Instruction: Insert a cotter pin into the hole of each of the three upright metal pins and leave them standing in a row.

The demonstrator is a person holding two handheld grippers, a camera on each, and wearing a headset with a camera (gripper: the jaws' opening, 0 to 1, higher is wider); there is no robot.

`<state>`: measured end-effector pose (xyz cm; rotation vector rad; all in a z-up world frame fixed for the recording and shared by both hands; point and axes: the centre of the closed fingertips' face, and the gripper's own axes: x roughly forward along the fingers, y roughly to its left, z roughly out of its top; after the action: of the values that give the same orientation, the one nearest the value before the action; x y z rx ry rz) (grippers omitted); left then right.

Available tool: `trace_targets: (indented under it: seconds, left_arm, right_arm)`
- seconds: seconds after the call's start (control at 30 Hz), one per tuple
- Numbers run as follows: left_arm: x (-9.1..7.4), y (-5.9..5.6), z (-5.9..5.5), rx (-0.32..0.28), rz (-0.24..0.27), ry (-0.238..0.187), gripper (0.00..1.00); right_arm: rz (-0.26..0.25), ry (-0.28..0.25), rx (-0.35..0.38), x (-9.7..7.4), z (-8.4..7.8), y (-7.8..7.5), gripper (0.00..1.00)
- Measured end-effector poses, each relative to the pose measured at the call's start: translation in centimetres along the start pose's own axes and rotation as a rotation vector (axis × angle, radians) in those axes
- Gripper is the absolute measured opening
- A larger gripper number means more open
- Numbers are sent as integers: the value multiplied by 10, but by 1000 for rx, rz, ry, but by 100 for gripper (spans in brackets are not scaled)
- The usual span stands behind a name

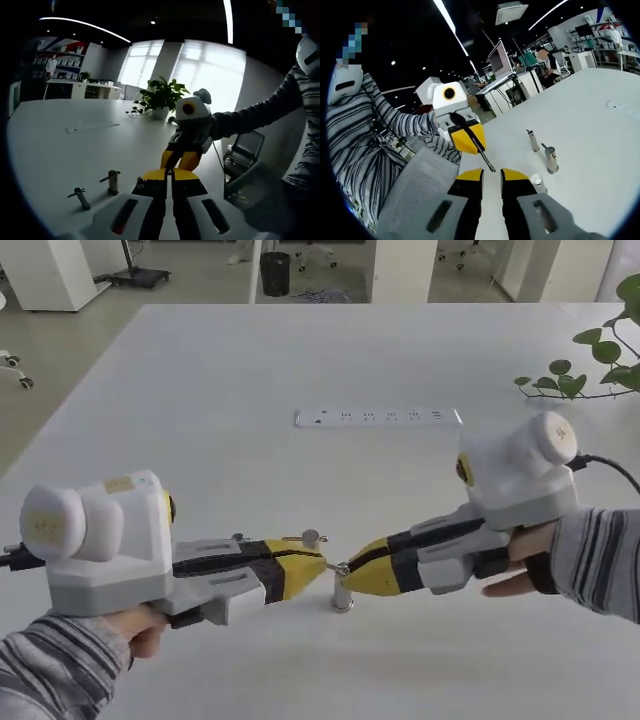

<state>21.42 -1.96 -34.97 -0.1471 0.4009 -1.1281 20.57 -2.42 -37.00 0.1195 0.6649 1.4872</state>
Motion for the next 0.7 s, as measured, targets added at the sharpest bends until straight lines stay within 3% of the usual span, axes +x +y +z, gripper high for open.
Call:
trace_targets:
  seconds: [0.17,0.27,0.37,0.7]
  left_arm:
    - [1,-5,0,-12,-17,-5,0]
    - [1,-6,4,-46,-26,-37,0]
    - [0,-5,3,-51,-24,-32,0]
    - [1,-8,-6,-44,-27,-1,0]
  right_arm:
    - [17,-11,-8,2,5,5,3]
    - [16,1,-27,2,5,5,1]
    - [14,5,-22,1,6,5,0]
    - [14,96,-179,1,-4,8,0]
